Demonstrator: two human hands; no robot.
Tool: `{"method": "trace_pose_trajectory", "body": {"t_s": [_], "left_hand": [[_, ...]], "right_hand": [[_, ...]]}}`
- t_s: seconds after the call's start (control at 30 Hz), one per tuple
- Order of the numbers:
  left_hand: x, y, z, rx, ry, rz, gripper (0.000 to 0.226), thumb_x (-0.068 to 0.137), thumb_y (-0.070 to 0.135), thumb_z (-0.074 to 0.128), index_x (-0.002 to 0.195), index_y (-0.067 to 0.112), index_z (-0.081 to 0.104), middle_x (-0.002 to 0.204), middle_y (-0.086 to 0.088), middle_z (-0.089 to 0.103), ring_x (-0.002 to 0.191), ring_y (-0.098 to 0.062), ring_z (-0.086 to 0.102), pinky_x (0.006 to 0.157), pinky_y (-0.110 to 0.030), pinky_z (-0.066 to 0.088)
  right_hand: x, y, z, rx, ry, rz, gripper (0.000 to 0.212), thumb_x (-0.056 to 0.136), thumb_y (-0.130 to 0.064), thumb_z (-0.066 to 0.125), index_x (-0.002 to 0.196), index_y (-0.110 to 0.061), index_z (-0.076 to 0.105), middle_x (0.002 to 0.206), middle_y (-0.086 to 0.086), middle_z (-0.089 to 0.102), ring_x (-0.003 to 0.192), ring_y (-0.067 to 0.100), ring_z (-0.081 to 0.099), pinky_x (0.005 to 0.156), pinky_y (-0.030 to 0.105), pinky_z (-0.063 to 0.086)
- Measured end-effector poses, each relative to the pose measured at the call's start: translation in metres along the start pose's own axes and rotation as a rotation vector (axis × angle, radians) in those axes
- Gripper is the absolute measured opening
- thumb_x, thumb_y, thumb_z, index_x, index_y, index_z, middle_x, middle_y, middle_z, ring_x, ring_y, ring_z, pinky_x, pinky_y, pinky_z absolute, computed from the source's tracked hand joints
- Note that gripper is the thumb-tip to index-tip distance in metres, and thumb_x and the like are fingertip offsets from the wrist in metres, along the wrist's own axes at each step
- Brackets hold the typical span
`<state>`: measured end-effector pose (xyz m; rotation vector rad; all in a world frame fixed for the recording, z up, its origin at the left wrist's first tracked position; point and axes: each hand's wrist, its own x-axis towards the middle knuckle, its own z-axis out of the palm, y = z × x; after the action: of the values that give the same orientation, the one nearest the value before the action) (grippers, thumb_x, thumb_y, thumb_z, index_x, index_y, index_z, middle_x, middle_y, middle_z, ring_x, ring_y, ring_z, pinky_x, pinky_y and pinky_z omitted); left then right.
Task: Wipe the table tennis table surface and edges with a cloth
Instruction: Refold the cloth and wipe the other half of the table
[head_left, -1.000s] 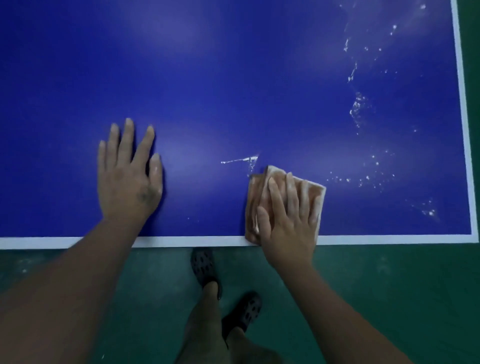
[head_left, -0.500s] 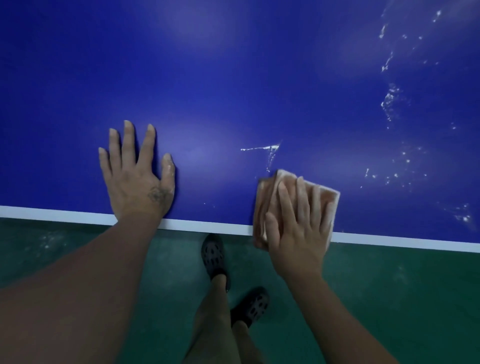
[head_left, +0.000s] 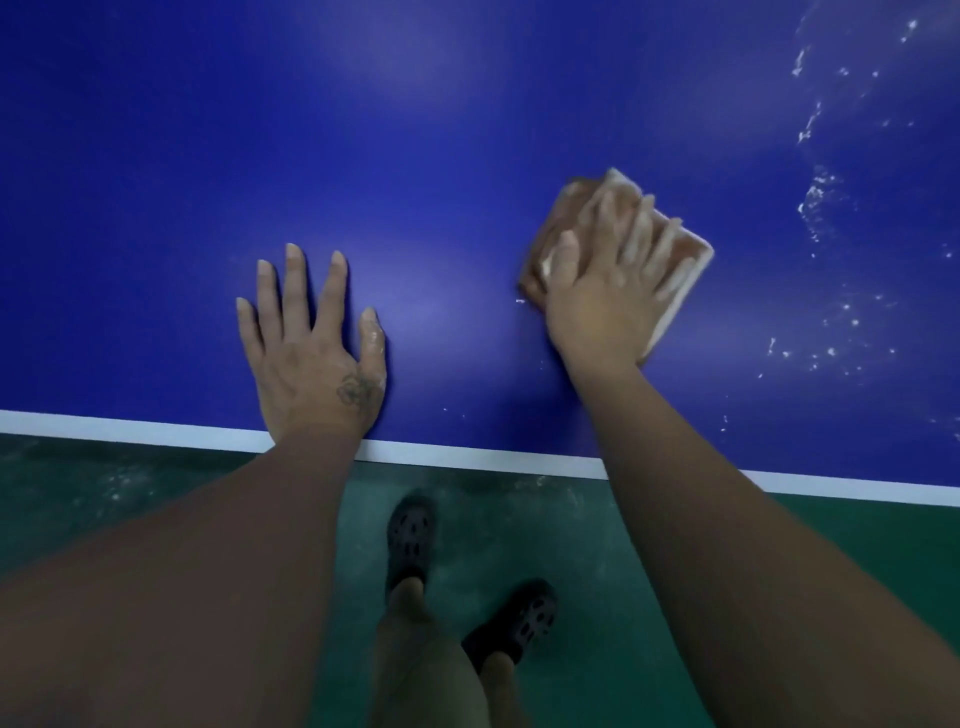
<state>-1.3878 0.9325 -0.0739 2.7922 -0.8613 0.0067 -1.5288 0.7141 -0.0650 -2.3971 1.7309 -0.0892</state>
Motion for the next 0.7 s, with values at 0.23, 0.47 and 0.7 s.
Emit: {"method": "trace_pose_trajectory", "body": {"t_s": [0.23,0.47,0.7], "left_hand": [[0.001,0.002,-0.005,0.01,-0.049,-0.004,0.064,0.113,0.053,0.03,0.173,0.031,0.028,0.184,-0.005,0.013,0.17,-0.031,0.008,0.137,-0.055,0.003],[0.001,0.001,-0.004,0.025,-0.075,-0.005,0.063,0.114,0.049,0.027,0.174,0.031,0.024,0.184,-0.005,0.011,0.17,-0.033,0.007,0.137,-0.057,0.005],[0.0,-0.001,-0.003,0.015,-0.053,0.013,0.06,0.116,0.043,0.028,0.174,0.029,0.027,0.184,-0.007,0.013,0.17,-0.035,0.009,0.137,-0.057,0.004]], "right_hand": [[-0.14,0.027,0.015,-0.031,-0.047,-0.527,0.066,0.111,-0.056,0.039,0.171,-0.034,0.024,0.18,-0.002,0.015,0.167,0.029,0.01,0.132,0.063,0.012],[-0.122,0.06,-0.006,-0.086,-0.082,-0.175,0.066,0.11,-0.056,0.029,0.172,-0.035,0.016,0.181,-0.002,0.008,0.168,0.028,-0.001,0.132,0.063,0.003],[-0.098,-0.05,0.024,-0.071,0.025,-0.194,0.064,0.11,-0.055,0.033,0.171,-0.037,0.023,0.18,0.001,0.016,0.167,0.033,0.01,0.133,0.061,-0.001]]}}
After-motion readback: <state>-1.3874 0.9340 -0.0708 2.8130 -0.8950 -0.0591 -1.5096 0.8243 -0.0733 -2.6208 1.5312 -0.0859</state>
